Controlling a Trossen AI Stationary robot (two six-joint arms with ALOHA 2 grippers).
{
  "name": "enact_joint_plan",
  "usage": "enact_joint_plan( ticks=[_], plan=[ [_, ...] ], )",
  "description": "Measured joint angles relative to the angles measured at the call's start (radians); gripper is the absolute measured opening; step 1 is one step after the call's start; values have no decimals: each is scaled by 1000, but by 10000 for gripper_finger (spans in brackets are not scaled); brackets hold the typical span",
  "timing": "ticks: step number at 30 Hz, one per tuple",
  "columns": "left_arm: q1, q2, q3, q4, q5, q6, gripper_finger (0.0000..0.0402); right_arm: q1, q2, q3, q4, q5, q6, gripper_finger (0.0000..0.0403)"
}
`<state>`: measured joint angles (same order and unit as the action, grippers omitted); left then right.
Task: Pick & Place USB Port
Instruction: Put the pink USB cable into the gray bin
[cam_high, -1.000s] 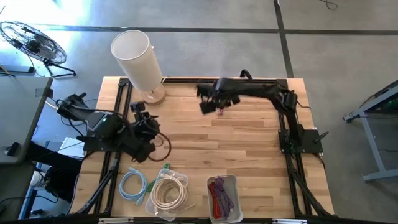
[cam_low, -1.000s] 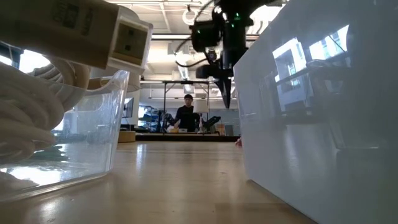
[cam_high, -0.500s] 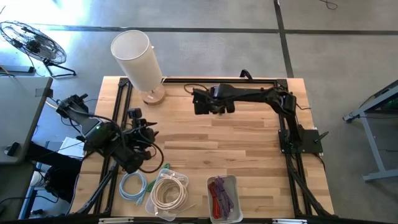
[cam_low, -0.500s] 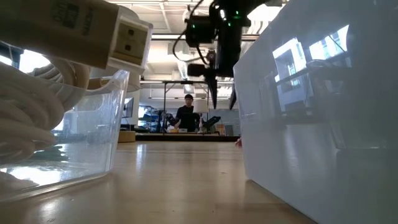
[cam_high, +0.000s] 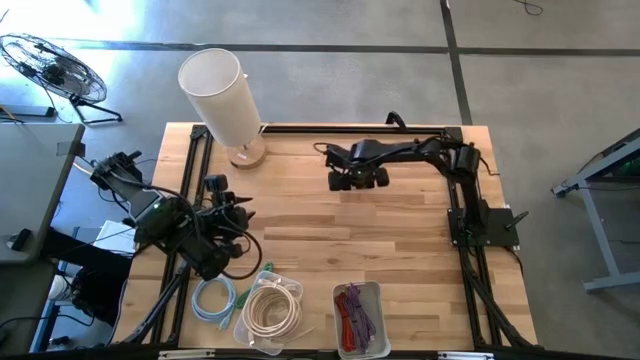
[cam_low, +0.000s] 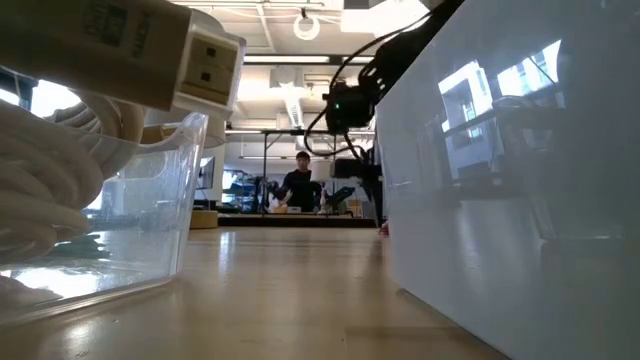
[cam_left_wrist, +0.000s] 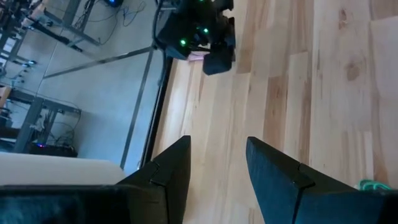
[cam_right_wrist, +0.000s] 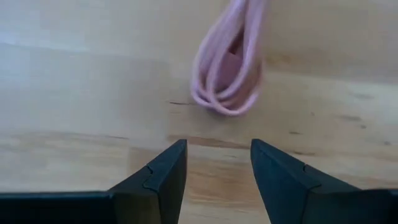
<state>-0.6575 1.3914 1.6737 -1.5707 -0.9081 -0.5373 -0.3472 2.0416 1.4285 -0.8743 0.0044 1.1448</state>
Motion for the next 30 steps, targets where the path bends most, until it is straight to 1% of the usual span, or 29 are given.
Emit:
enact_joint_plan(
  ticks=[2, 5, 7, 9, 17, 25, 30],
  plan=[
    [0, 0, 0, 0, -8, 0, 151, -4, -16, -4, 19, 16, -32, 169],
    [1, 0, 0, 0, -29, 0, 151, -2, -35, 8, 20, 75, -76, 170],
    [3, 0, 0, 0, -33, 0, 151, -8, -47, 21, 22, 109, -80, 169],
    [3, 0, 0, 0, -35, 0, 151, -19, -57, 25, 36, 121, -80, 170],
    [3, 0, -5, 4, -36, -17, 151, -53, -70, 25, 64, 92, -102, 169],
    [3, 0, -102, 7, -28, -90, 151, -51, -71, 25, 94, 86, -129, 170],
    [3, 0, -117, 12, -22, -119, 151, -54, -71, 25, 100, 94, -113, 170]
  ],
)
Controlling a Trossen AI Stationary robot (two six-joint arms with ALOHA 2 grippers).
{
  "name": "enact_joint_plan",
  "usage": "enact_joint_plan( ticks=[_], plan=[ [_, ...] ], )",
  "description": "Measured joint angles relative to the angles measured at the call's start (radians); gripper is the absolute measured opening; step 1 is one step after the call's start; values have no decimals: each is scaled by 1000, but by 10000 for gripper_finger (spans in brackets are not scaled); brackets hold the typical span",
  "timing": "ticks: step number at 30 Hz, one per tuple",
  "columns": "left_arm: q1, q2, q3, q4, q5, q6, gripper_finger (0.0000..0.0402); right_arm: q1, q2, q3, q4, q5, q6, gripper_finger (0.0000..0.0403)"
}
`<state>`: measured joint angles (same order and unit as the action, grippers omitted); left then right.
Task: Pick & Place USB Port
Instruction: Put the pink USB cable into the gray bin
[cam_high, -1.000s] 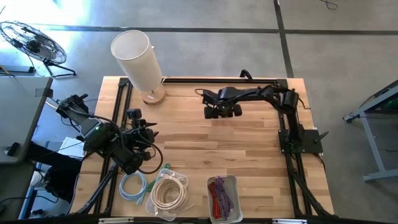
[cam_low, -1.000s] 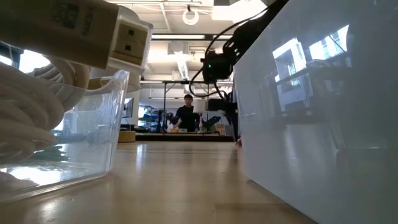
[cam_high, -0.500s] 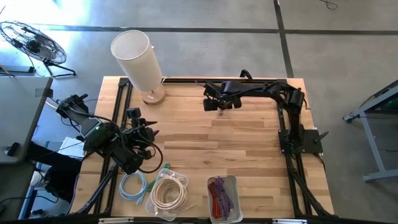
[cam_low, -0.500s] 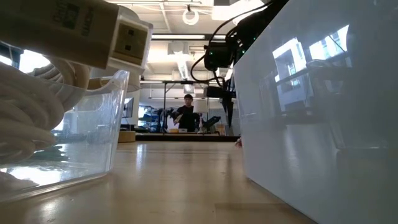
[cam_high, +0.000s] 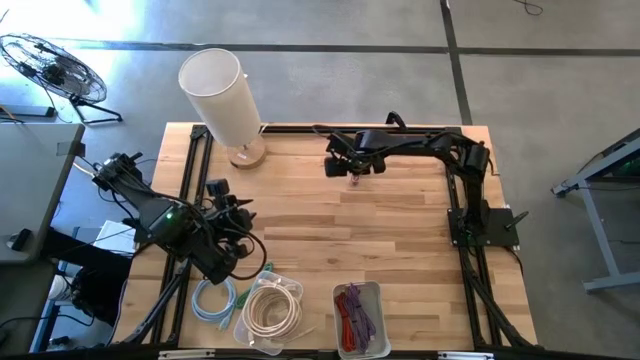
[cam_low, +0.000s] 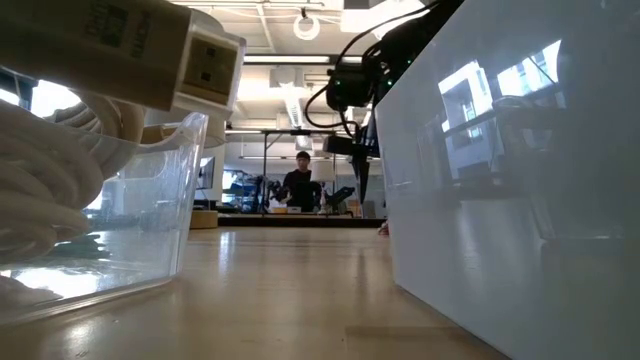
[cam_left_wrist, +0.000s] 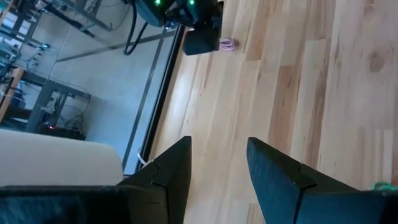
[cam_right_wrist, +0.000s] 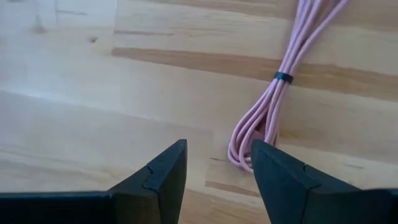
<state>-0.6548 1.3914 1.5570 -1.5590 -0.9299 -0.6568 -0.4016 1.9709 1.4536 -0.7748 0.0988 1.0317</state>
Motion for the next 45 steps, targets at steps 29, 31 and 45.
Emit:
enact_joint_plan(
  ticks=[29, 31, 45],
  plan=[
    [0, -3, -1, 100, 4, 110, 151, -17, 0, -51, -6, 77, 197, 155],
    [0, -3, -1, 100, 5, 110, 151, -18, 0, -51, -7, 80, 201, 156],
    [0, -3, -1, 99, 7, 129, 151, -18, 40, -51, -6, 56, 219, 154]
  ],
)
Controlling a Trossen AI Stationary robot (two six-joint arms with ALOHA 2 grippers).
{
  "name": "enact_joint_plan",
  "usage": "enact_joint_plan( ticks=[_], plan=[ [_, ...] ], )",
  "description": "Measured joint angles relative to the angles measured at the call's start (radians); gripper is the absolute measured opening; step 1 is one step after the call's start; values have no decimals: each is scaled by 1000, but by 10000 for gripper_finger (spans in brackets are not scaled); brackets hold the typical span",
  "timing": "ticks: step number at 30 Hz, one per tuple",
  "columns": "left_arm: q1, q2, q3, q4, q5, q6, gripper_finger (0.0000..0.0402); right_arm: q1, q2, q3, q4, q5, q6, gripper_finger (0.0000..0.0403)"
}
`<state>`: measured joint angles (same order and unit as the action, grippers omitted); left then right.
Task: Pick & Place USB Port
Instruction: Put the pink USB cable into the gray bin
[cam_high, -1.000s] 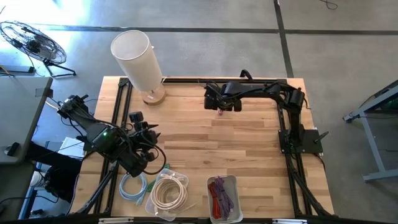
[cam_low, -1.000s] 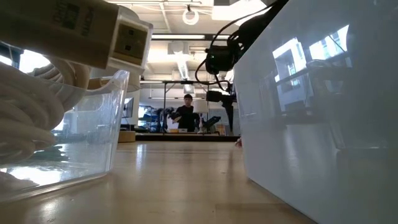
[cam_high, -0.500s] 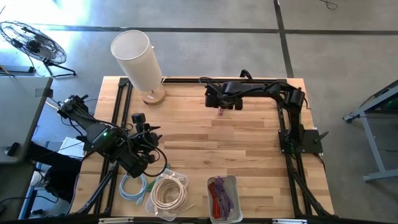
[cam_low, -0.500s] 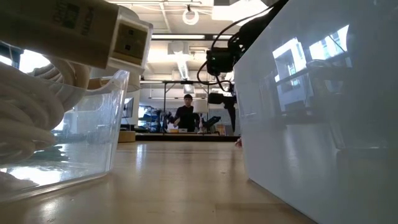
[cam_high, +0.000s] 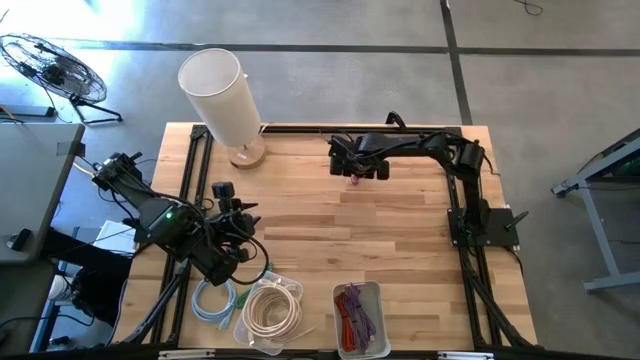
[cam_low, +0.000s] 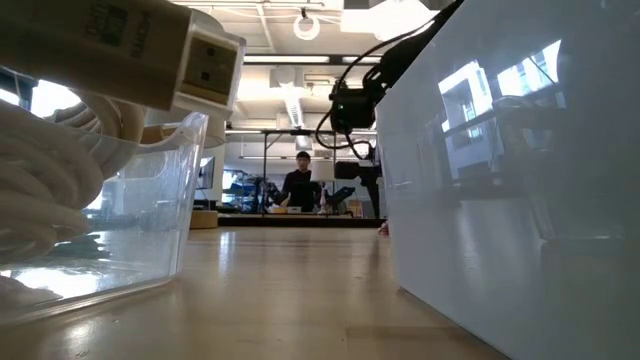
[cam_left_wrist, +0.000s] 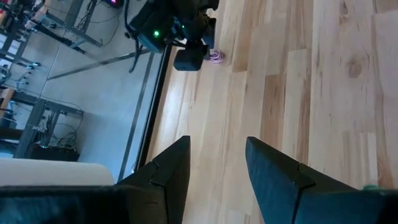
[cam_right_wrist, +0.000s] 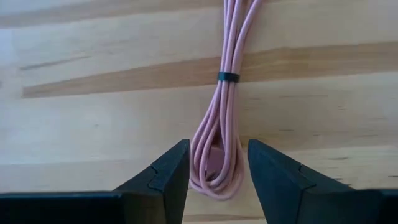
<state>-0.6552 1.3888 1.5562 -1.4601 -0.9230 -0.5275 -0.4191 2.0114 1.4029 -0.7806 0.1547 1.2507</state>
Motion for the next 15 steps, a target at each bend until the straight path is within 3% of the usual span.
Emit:
enact_joint_plan(
  ticks=[9, 15],
  plan=[
    [0, 0, 0, 0, 9, 7, 151, -6, 48, 0, 43, -7, -63, 136],
    [0, 0, 0, 0, 19, 7, 151, 2, 64, 3, 52, -3, -139, 65]
  ],
)
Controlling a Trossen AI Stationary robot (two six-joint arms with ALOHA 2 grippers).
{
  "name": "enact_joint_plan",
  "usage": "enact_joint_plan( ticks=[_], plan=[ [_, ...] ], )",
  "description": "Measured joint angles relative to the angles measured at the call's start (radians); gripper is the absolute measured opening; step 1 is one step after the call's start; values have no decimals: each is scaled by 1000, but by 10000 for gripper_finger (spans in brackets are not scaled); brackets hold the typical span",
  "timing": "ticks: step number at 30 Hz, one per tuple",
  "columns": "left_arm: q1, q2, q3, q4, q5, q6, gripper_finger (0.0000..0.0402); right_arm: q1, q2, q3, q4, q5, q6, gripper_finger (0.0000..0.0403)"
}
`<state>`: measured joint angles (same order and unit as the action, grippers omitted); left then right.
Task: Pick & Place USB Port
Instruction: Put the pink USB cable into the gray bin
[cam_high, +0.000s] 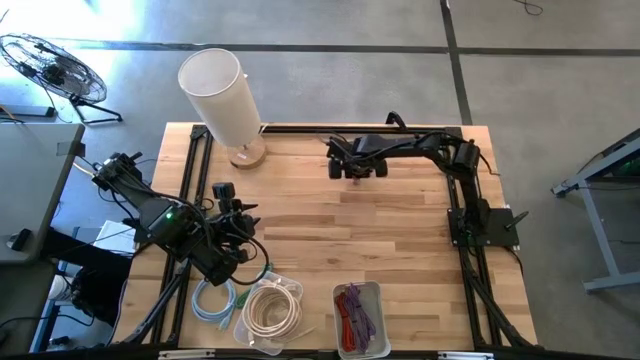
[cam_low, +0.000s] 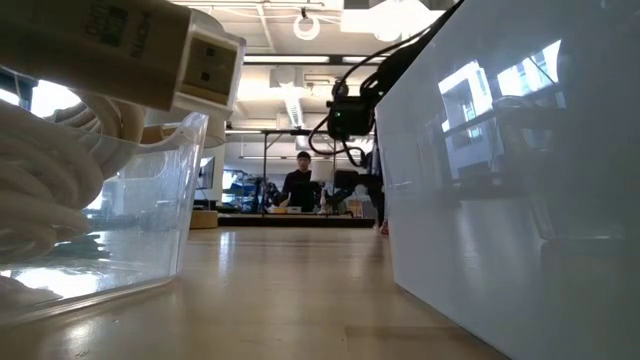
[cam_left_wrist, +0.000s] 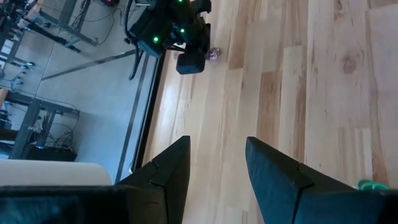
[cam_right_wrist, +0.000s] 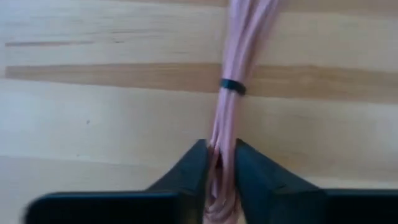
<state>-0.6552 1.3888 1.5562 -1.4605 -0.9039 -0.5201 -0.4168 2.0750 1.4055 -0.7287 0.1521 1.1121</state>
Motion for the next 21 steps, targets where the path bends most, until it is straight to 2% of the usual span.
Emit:
enact_joint_plan(
  ticks=[2, 4, 13, 21],
  plan=[
    [0, 0, 0, 0, 1, 0, 151, 4, 0, 1, 6, 9, -37, 28],
    [0, 0, 0, -1, 1, 0, 151, 10, -4, 0, 5, 16, -74, 12],
    [-11, 0, 0, 0, 27, 0, 151, 62, -65, -5, -40, -13, -243, 8],
    [-14, 0, 0, 27, 16, -8, 151, 168, -279, -4, -170, 45, -360, 7]
  ],
)
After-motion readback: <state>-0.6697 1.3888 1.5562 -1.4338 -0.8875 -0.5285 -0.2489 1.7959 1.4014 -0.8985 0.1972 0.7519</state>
